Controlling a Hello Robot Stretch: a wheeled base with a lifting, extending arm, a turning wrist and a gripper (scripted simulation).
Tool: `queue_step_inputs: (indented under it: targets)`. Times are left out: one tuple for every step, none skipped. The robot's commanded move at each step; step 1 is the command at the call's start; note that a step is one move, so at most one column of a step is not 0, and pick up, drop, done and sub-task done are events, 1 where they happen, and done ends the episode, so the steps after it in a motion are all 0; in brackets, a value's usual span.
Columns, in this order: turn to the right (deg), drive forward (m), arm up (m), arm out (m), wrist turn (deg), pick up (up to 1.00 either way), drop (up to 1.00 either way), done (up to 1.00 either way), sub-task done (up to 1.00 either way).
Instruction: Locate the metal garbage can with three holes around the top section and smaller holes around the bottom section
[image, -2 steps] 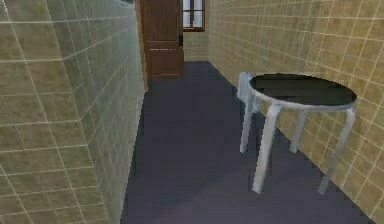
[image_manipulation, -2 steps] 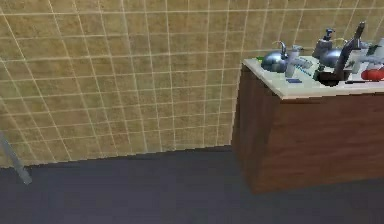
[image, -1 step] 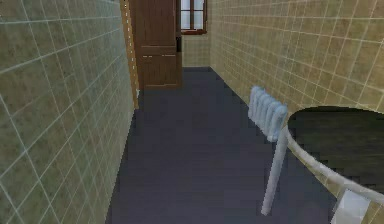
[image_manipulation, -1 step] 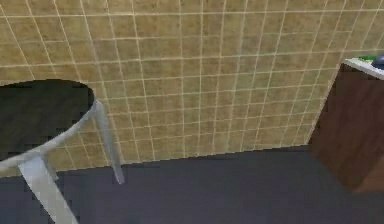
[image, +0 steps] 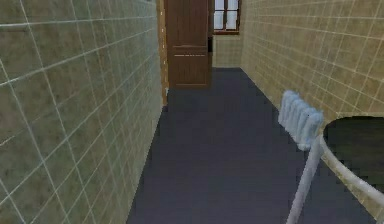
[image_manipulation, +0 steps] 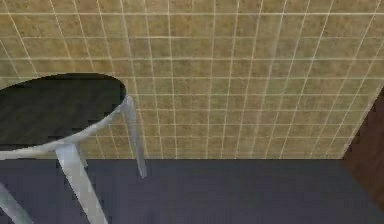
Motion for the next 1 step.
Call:
queue_step_inputs:
  targets:
    - [0.0, 1.00, 0.00, 0.00, 0.0, 0.00, 0.00, 0.00, 0.00]
